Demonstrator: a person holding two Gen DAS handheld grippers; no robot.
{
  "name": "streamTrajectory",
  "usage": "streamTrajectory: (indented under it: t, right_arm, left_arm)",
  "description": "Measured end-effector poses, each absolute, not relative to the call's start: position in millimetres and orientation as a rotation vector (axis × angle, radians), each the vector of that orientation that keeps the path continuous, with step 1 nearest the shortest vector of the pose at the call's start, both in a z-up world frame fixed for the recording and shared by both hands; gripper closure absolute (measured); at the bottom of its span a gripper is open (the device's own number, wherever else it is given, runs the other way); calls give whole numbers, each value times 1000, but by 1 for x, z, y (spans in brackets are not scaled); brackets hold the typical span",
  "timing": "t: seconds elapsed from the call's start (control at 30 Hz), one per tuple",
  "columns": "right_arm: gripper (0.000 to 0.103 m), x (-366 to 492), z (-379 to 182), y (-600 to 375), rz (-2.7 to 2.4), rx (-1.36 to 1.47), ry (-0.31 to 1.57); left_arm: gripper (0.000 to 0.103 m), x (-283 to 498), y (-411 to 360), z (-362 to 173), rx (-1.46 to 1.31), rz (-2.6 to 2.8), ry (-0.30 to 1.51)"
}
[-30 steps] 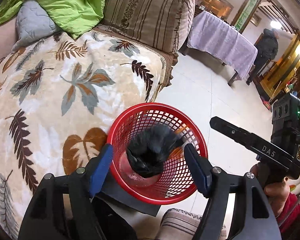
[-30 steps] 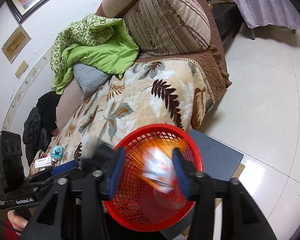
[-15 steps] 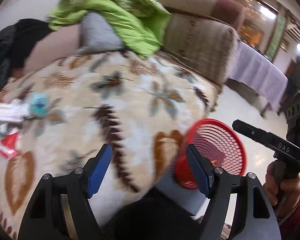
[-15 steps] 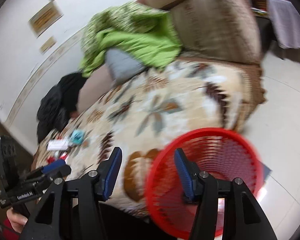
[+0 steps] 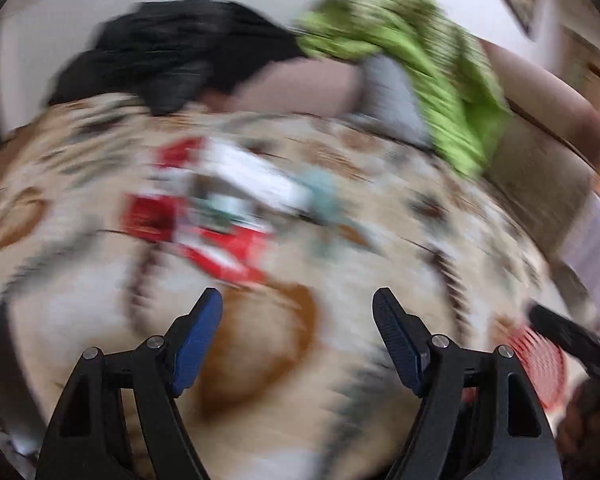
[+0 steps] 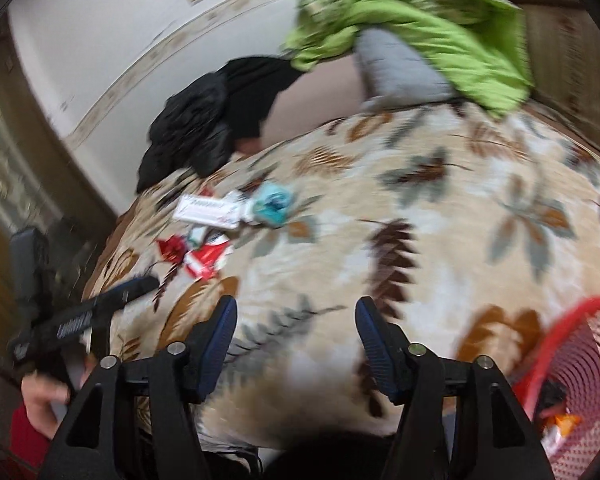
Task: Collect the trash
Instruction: 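Move both open grippers back over the trash on the bed, then grasp the red-and-purple wrapper with the left gripper while the right grasps the blue snack bag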
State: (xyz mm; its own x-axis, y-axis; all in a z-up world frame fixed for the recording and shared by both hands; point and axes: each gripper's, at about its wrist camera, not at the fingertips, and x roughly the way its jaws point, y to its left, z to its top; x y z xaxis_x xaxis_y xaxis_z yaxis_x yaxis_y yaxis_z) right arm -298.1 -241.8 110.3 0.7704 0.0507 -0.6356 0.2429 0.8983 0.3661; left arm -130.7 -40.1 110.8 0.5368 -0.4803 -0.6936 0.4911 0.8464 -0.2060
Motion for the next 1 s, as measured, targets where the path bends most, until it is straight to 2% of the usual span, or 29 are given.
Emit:
streamTrajectory:
  t: [0.27, 0.4, 0.53, 0.57, 0.6, 0.63, 0.67, 0.73, 1.0]
  right_arm:
    - [36, -224, 94, -220, -52, 465, 728]
    - [36, -196, 81, -226, -66, 503, 763]
    - [36, -170, 74, -242, -102, 549, 773]
    - [36, -161, 73, -249, -113, 576, 766]
    - [36, -154, 73, -252, -120, 590, 764]
    - [36, -147, 73, -255, -127, 601, 764]
    - [36, -135, 71, -260, -139, 614, 767]
    - [36, -116, 67, -268, -165, 638, 764]
    - [36, -40, 25, -278, -229, 696, 813]
  left_arm:
    - [27, -1, 36, 66, -284, -325, 914]
    - [27, 29, 23, 48, -352, -377, 929]
    - [27, 44, -6, 30, -249, -351, 954]
    - [29, 47, -11, 26, -205, -336, 964]
    - [40, 47, -13, 25, -176, -329, 963]
    - [43, 45, -15, 25, -141, -322, 949]
    - [51, 44, -14, 26, -128, -321, 939]
    - [59, 42, -10, 28, -121, -321, 925]
    - [60, 26, 7, 65, -127, -332, 793]
